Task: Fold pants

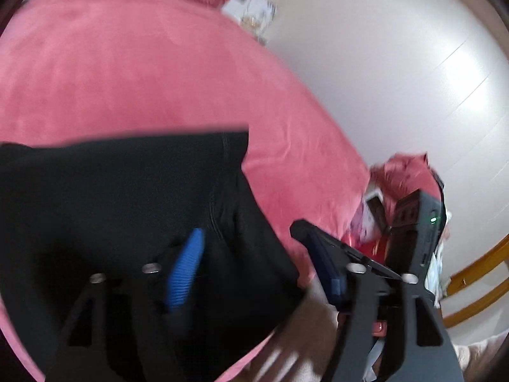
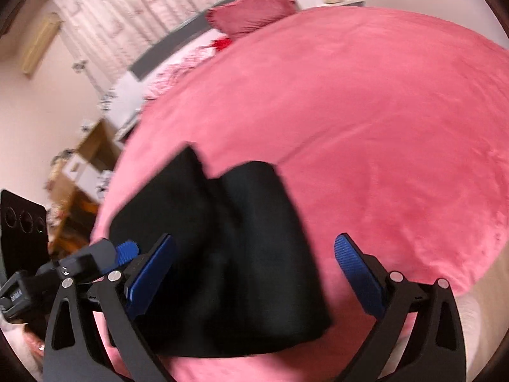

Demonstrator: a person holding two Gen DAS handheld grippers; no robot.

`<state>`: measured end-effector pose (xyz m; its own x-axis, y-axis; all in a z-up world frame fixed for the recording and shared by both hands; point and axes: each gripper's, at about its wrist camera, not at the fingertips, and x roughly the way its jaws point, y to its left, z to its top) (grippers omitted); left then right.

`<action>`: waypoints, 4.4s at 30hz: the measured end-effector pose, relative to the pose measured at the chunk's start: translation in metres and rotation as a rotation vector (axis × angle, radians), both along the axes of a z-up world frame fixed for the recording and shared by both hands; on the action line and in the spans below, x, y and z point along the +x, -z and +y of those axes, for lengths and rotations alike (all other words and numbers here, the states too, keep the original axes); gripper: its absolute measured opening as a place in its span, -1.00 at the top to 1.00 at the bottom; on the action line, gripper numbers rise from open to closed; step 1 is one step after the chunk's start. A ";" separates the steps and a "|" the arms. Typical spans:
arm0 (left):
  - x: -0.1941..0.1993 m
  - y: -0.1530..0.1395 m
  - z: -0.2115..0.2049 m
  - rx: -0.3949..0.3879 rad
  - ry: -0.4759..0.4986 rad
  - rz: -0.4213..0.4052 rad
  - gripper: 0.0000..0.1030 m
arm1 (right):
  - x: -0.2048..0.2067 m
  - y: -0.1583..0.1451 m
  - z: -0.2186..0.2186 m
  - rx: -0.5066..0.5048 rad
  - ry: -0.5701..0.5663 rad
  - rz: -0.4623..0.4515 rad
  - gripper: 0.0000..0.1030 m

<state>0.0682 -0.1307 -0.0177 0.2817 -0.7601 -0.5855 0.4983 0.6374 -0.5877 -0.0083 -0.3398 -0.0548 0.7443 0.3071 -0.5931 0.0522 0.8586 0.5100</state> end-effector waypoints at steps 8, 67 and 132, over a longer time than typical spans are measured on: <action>-0.015 0.001 0.099 0.105 -0.305 -0.101 -0.35 | 0.013 0.006 0.046 -0.072 -0.169 0.036 -0.68; 0.107 0.066 0.009 0.635 -0.261 -0.203 -0.91 | 0.111 0.029 0.041 -0.293 -0.204 0.030 1.00; -0.003 0.074 0.110 0.152 -0.391 0.137 -0.94 | -0.006 0.039 -0.039 0.119 0.013 0.239 -0.81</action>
<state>0.0651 -0.0203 -0.0919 0.4433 -0.5144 -0.7341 0.1266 0.8467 -0.5168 -0.0139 -0.3790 -0.0938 0.5918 0.3760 -0.7130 0.1943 0.7920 0.5788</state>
